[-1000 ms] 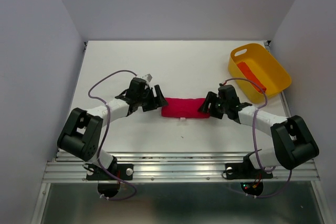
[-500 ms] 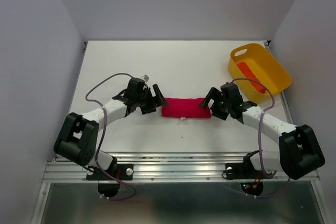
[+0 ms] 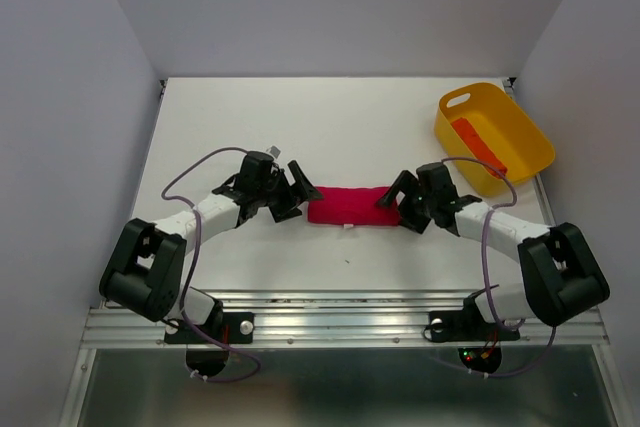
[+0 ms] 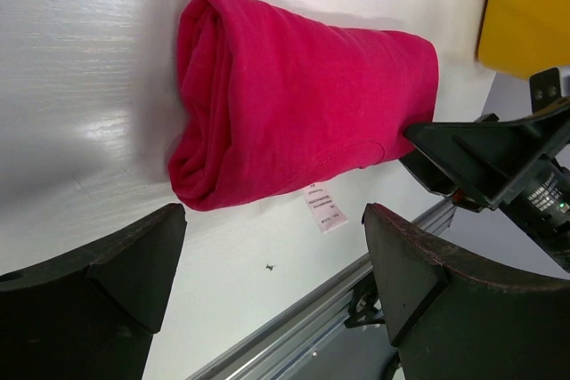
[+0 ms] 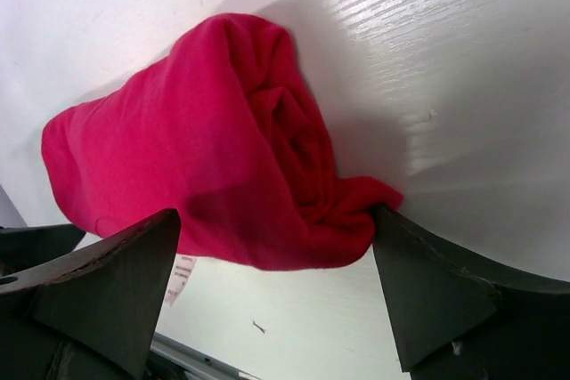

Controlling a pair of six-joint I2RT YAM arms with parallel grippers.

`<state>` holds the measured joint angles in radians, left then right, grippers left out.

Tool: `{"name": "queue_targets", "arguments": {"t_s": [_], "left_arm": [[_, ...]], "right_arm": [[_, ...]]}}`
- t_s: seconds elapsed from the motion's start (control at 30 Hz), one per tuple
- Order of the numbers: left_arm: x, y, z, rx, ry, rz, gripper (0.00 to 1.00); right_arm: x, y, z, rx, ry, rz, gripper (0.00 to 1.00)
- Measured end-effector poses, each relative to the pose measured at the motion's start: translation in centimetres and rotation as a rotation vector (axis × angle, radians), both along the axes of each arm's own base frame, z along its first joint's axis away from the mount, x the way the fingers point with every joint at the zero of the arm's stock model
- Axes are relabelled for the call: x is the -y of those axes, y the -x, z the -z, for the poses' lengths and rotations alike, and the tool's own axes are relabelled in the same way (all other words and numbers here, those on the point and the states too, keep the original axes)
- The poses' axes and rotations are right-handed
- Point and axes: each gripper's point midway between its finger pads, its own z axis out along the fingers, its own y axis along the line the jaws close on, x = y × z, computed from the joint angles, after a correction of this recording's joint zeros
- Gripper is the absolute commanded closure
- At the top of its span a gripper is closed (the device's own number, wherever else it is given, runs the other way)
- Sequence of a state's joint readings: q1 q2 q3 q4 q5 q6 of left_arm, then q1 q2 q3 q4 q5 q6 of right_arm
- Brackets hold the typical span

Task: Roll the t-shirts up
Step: Move the bin to the center of the board.

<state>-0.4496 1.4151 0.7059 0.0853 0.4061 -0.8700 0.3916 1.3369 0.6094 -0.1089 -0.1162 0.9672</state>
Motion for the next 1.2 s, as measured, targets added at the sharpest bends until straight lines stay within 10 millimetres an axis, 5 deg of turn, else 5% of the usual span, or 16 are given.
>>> {"name": "queue_targets", "arguments": {"t_s": [0.2,0.37,0.6,0.83,1.2], "left_arm": [[0.1,0.1,0.1,-0.011,0.010,-0.006,0.09],[0.2,0.1,0.0,-0.016,0.019,-0.012,0.09],[0.3,0.4,1.1,-0.053,0.036,-0.021,0.09],[0.1,2.3,3.2,-0.151,0.080,-0.066,0.09],[0.8,1.6,3.8,-0.177,0.173,-0.125,0.11]], "right_arm": [[-0.4,-2.1,0.9,-0.018,-0.015,0.019,0.15],[-0.1,-2.5,1.3,-0.022,-0.008,0.031,0.58],[-0.4,-2.9,1.8,-0.023,-0.019,0.027,0.93],[-0.4,-3.2,1.6,-0.014,-0.026,0.028,0.97],[-0.5,-3.2,1.5,-0.007,-0.031,0.022,0.97]]}}
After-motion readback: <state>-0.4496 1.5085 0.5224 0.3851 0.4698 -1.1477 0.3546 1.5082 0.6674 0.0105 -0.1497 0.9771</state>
